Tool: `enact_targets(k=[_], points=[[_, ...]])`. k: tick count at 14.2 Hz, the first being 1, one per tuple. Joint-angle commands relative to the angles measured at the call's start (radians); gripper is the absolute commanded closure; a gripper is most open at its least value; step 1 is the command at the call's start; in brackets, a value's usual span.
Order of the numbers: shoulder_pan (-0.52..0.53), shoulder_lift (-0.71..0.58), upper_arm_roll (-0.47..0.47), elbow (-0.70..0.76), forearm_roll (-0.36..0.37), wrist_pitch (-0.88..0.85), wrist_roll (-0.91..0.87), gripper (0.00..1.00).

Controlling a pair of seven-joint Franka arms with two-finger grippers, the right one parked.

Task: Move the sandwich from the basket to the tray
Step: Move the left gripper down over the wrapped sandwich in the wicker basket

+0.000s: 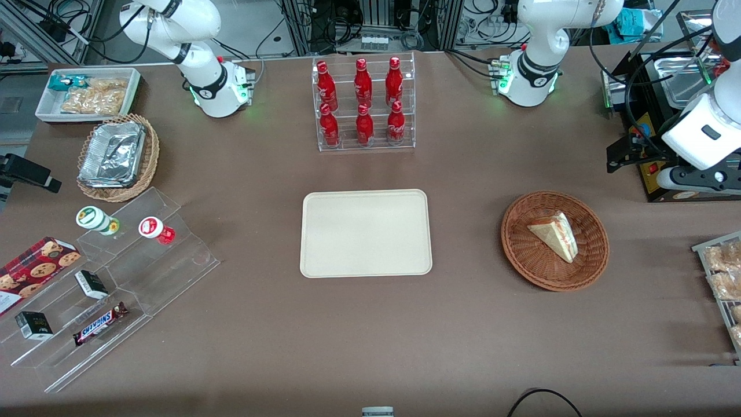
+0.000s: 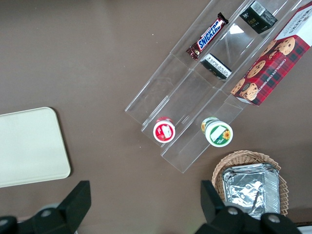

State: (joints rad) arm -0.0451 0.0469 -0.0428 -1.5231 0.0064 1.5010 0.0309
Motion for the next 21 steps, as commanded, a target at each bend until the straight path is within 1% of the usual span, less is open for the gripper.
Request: enact_targets(k=[1, 3, 5, 10, 12, 13, 15, 17, 19, 20, 21], points=[[-0.004, 0.014, 0.000, 0.009, -0.002, 0.007, -0.016, 0.00], [-0.002, 0.027, 0.000, -0.040, -0.003, 0.016, -0.016, 0.00], [-0.001, 0.042, 0.000, -0.139, -0.002, 0.086, -0.017, 0.00], [0.001, 0.034, 0.001, -0.498, -0.002, 0.474, -0.032, 0.00], [0.007, 0.025, 0.010, -0.601, -0.009, 0.614, -0.042, 0.00], [0.010, 0.024, 0.012, -0.642, -0.011, 0.675, -0.104, 0.00], [0.011, 0.024, 0.012, -0.699, -0.011, 0.754, -0.295, 0.00], [0.046, 0.030, 0.015, -0.712, -0.017, 0.763, -0.485, 0.00], [0.047, 0.053, 0.015, -0.712, -0.039, 0.778, -0.731, 0.00], [0.045, 0.070, 0.015, -0.715, -0.042, 0.810, -0.838, 0.00], [0.042, 0.088, 0.014, -0.724, -0.042, 0.861, -0.906, 0.00]])
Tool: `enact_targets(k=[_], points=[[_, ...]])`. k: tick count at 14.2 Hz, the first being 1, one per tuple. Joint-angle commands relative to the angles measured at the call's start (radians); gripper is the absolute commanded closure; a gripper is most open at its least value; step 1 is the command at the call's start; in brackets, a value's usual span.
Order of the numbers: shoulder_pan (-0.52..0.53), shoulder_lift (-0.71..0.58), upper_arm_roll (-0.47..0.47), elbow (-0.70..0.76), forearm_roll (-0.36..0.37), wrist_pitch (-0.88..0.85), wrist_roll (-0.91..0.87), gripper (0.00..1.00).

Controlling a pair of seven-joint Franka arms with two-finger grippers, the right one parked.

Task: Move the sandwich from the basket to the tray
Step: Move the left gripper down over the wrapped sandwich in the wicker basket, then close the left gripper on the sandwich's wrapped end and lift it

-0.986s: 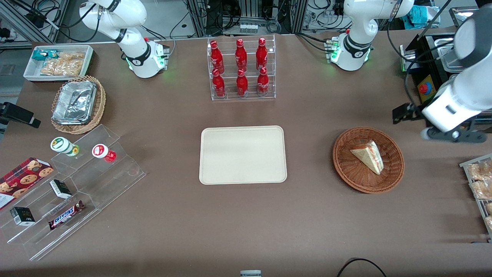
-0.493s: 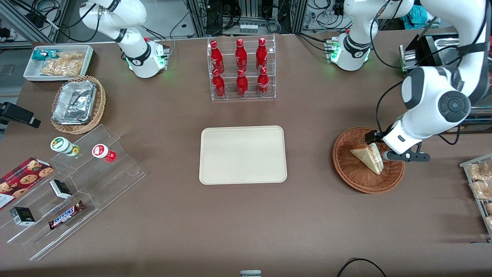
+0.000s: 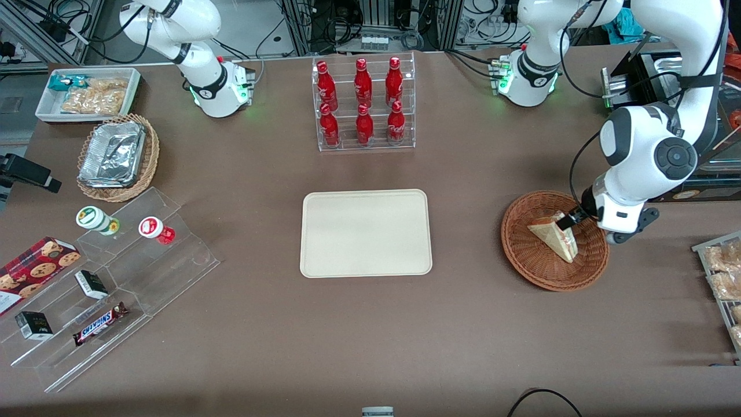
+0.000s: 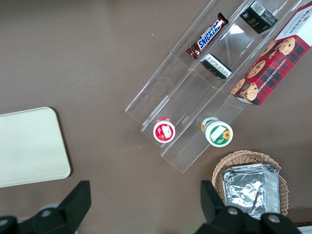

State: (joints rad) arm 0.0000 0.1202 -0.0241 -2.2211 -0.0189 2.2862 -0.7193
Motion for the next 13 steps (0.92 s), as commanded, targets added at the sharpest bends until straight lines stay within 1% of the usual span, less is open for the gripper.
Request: enact_targets(k=[1, 3, 6, 7, 8, 9, 10, 11, 13], points=[[-0.003, 0.033, -0.007, -0.037, -0.016, 0.125, -0.201, 0.00], [-0.005, 0.076, -0.010, -0.063, -0.016, 0.205, -0.238, 0.00], [-0.006, 0.127, -0.011, -0.068, -0.018, 0.228, -0.244, 0.01], [-0.006, 0.134, -0.011, -0.066, -0.018, 0.228, -0.255, 0.15], [-0.006, 0.133, -0.011, -0.066, -0.018, 0.219, -0.268, 0.43], [-0.011, 0.122, -0.013, -0.065, -0.018, 0.213, -0.272, 0.67], [-0.027, 0.098, -0.013, -0.062, -0.018, 0.191, -0.273, 0.86], [-0.032, 0.073, -0.013, -0.042, -0.016, 0.127, -0.267, 0.90], [-0.035, 0.059, -0.014, 0.074, -0.016, -0.049, -0.264, 0.92]])
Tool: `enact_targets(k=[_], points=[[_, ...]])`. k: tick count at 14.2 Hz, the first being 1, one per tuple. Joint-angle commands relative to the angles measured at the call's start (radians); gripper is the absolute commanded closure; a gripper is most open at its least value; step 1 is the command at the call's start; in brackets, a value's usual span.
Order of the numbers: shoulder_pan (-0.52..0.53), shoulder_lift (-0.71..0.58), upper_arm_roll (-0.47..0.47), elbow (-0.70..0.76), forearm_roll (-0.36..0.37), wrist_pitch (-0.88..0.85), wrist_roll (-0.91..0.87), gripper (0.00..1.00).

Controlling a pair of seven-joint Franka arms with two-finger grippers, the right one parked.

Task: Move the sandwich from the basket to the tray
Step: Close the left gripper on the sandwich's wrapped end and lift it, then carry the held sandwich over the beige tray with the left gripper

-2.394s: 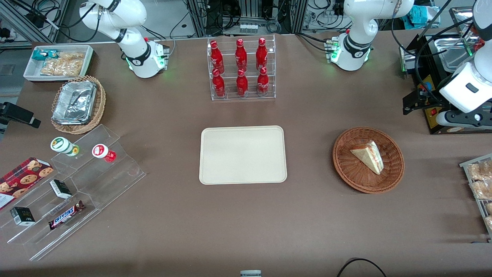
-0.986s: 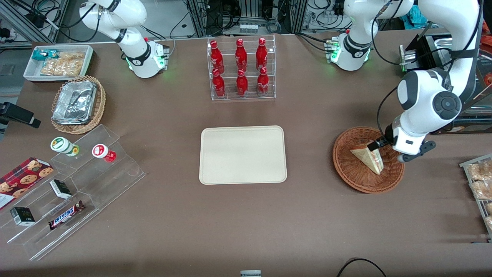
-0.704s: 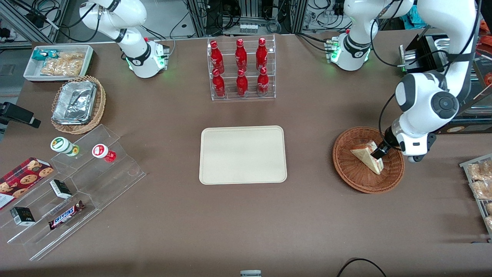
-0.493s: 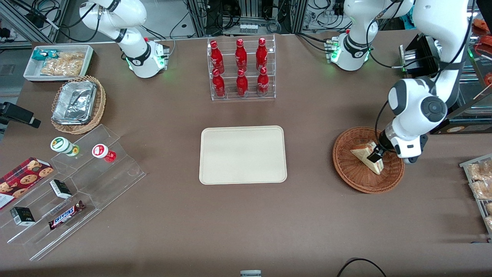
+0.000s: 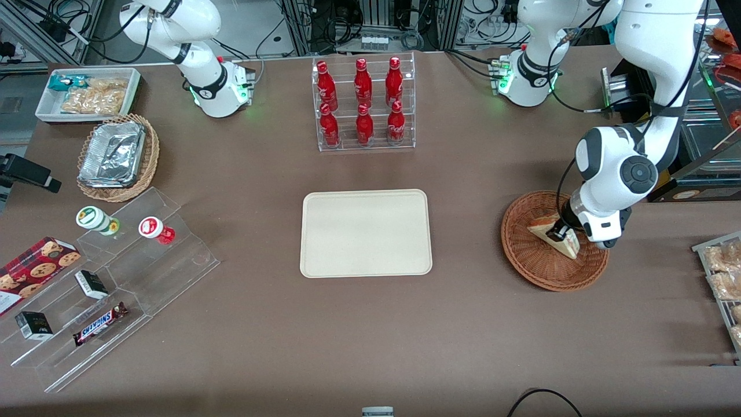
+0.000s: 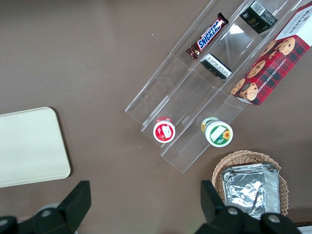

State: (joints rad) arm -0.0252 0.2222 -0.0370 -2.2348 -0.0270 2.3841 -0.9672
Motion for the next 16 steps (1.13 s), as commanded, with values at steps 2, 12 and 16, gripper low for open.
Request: enact_targets(k=[2, 12, 16], points=[[-0.045, -0.017, -0.024, 0.209, -0.007, -0.287, 0.001, 0.93], [-0.431, 0.354, -0.066, 0.723, -0.011, -0.425, 0.273, 0.91], [-0.574, 0.498, -0.081, 0.897, -0.020, -0.418, 0.182, 0.92]])
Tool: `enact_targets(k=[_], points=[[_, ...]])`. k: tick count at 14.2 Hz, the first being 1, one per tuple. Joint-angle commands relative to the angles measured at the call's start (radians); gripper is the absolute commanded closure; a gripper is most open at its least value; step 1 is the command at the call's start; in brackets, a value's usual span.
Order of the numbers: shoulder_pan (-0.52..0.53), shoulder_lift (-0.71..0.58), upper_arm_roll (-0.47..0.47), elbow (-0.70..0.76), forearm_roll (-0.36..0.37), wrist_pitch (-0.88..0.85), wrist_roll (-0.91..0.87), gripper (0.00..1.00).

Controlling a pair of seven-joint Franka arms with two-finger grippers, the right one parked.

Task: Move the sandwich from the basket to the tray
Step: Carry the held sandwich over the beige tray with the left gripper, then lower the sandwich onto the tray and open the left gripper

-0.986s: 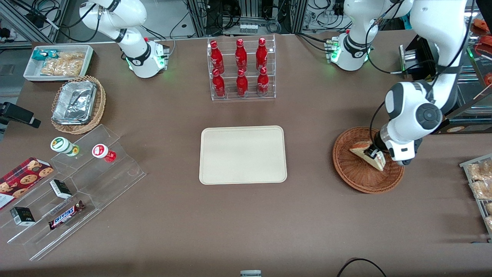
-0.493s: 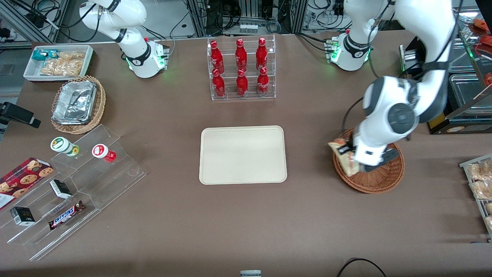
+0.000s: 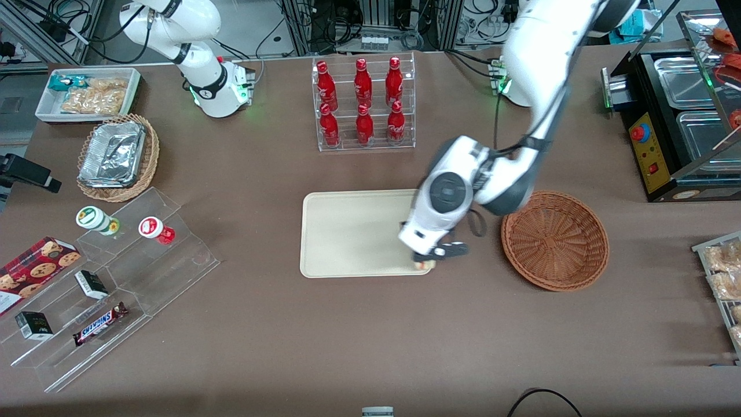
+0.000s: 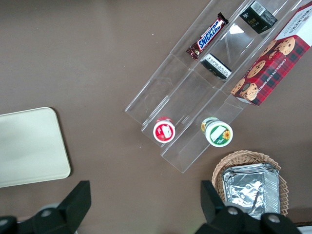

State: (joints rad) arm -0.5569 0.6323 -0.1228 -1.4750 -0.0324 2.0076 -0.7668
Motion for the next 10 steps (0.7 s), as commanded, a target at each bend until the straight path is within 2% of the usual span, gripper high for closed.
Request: enact_targets(k=[1, 3, 10], points=[[-0.054, 0.122, -0.021, 0.180, -0.035, -0.041, -0.041, 0.93], [-0.072, 0.176, -0.046, 0.232, -0.035, -0.041, -0.065, 0.94], [-0.126, 0.250, -0.046, 0.262, -0.029, -0.036, -0.124, 0.93]])
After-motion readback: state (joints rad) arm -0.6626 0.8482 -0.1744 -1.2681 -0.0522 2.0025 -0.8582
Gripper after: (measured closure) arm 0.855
